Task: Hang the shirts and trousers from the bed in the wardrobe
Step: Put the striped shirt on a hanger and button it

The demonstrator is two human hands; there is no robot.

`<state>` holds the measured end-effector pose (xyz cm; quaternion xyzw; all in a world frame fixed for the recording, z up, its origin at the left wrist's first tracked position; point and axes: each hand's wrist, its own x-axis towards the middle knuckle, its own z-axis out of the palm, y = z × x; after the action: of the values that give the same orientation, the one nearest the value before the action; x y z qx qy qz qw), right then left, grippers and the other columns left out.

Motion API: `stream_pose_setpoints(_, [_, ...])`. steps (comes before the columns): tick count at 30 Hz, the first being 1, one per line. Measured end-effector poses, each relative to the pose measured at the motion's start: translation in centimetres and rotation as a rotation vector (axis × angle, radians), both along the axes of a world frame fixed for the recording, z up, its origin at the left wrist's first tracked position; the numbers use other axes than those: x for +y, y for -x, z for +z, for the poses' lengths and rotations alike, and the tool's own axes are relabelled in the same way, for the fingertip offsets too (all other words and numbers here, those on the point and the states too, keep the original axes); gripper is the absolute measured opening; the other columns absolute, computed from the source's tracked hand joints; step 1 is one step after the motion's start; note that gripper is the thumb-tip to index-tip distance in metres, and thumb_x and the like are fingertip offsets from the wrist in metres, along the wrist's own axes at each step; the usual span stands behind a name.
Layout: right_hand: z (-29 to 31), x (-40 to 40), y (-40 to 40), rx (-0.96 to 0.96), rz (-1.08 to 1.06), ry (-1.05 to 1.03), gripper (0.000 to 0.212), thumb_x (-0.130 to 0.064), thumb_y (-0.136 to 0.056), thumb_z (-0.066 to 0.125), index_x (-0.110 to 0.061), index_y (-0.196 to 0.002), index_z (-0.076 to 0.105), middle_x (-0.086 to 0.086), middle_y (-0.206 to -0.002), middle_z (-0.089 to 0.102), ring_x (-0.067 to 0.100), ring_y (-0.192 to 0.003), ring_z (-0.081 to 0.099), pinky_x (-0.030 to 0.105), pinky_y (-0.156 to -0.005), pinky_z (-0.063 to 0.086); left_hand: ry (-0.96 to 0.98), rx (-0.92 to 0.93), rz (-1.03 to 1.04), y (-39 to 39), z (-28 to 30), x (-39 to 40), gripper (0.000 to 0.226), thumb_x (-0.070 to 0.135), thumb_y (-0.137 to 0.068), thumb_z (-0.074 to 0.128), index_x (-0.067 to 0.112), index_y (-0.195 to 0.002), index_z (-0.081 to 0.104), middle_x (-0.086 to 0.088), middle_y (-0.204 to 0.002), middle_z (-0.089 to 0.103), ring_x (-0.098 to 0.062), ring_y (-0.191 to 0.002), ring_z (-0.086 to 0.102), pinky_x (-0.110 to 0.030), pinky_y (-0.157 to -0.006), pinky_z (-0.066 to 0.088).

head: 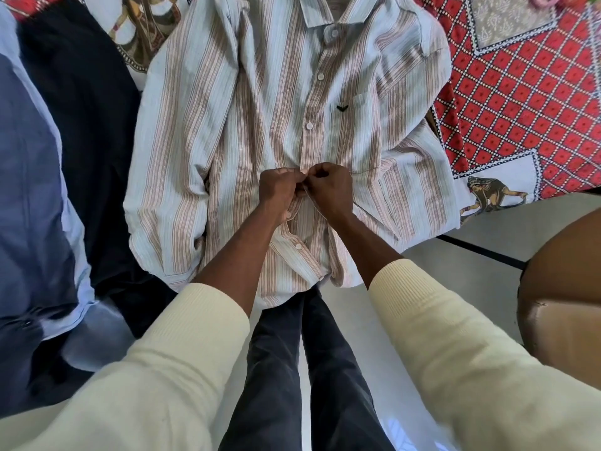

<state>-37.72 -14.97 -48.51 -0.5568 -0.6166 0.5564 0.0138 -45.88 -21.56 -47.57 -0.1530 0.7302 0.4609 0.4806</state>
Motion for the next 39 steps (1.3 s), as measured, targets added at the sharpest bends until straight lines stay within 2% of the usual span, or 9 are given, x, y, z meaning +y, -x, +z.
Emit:
stream_pose_setpoints(6, [-0.5,0.1,-0.8,0.019,0.093,-0.046,0.003,-0.007,-0.078,0.069,-0.010,-0.077,0.070,0.001,-0.071,0.071,0.015,-0.066,0.069,0.034,-0.062,0.058,-0.031,0.074,-0.140,-0.1,-0.4,-0.4,0.015,-0.002,-0.088,0.065,0.006,-0.076,0.066,-0.008,-0.063,0.065,-0.014,-0.047,0.061,-0.026,-0.047,0.049])
stream_pose_setpoints(12, [-0.4,1.7,-1.6,0.083,0.443,-0.208,0.008,-0.010,-0.085,0.066,-0.004,-0.080,0.067,0.006,-0.079,0.065,0.020,-0.071,0.059,0.030,-0.064,0.044,-0.039,0.181,-0.581,2.0,-1.5,-0.9,0.023,0.013,-0.096,0.059,0.014,-0.073,0.056,-0.008,-0.070,0.059,-0.019,-0.061,0.056,-0.038,-0.066,0.052])
stream_pose_setpoints(15, [-0.5,2.4,-1.5,0.073,0.641,-0.430,0.008,-0.006,-0.088,0.060,-0.004,-0.089,0.068,0.006,-0.089,0.062,0.019,-0.075,0.055,0.029,-0.064,0.043,-0.038,0.502,-0.799,3.0,-1.1,-0.2,0.012,0.010,-0.091,0.061,0.009,-0.081,0.067,-0.003,-0.075,0.064,-0.018,-0.068,0.060,-0.032,-0.065,0.049])
stream_pose_setpoints(18, [-0.8,2.1,-1.7,-0.034,0.401,-0.460,0.013,0.003,-0.087,0.052,0.001,-0.088,0.065,0.015,-0.091,0.061,0.030,-0.077,0.058,0.043,-0.066,0.048,-0.039,0.774,-0.645,2.0,-0.7,-0.1,0.011,0.007,-0.091,0.058,0.004,-0.091,0.069,0.001,-0.081,0.064,-0.015,-0.075,0.060,-0.023,-0.064,0.043])
stream_pose_setpoints(21, [0.5,-0.8,-3.3,-0.063,0.276,-0.513,0.013,-0.014,-0.089,0.063,-0.002,-0.088,0.060,0.013,-0.091,0.059,0.029,-0.081,0.056,0.037,-0.065,0.043,0.005,0.833,-0.466,0.0,-0.2,-2.0,0.013,0.012,-0.094,0.056,0.004,-0.090,0.066,0.001,-0.076,0.061,-0.013,-0.068,0.055,-0.022,-0.058,0.037])
stream_pose_setpoints(24, [1.4,-4.6,-5.9,-0.238,0.430,-0.598,0.034,-0.029,-0.082,0.073,-0.004,-0.098,0.057,0.015,-0.096,0.059,0.030,-0.084,0.055,0.039,-0.068,0.045,0.059,0.757,-0.399,-2.9,0.1,-5.2,0.016,0.014,-0.098,0.053,0.006,-0.089,0.064,0.001,-0.072,0.058,-0.014,-0.063,0.051,-0.021,-0.053,0.031])
stream_pose_setpoints(27, [1.1,-6.6,-7.6,-0.373,0.451,-0.555,0.028,-0.010,-0.081,0.067,0.001,-0.104,0.055,0.020,-0.101,0.058,0.037,-0.085,0.056,0.042,-0.068,0.045,0.081,0.639,-0.391,-5.5,-0.7,-8.0,0.014,0.013,-0.098,0.051,0.009,-0.094,0.064,-0.002,-0.080,0.064,-0.016,-0.070,0.058,-0.012,-0.056,0.037])
stream_pose_setpoints(34, [0.9,-6.4,-7.4,-0.291,0.297,-0.460,0.015,-0.006,-0.091,0.044,-0.003,-0.094,0.058,0.015,-0.091,0.058,0.034,-0.075,0.053,0.044,-0.058,0.045,0.070,0.606,-0.392,-6.2,-1.8,-8.9,0.019,0.004,-0.093,0.056,0.005,-0.104,0.071,-0.008,-0.096,0.072,-0.017,-0.084,0.067,-0.031,-0.073,0.056])
stream_pose_setpoints(39, [0.8,-5.8,-7.0,-0.306,0.339,-0.429,0.017,-0.009,-0.093,0.048,-0.002,-0.098,0.063,0.014,-0.103,0.062,0.033,-0.086,0.058,0.041,-0.065,0.046,0.108,0.692,-0.491,-6.3,-1.8,-8.4,0.019,-0.002,-0.089,0.057,0.000,-0.100,0.072,-0.013,-0.092,0.069,-0.019,-0.083,0.063,-0.022,-0.071,0.046])
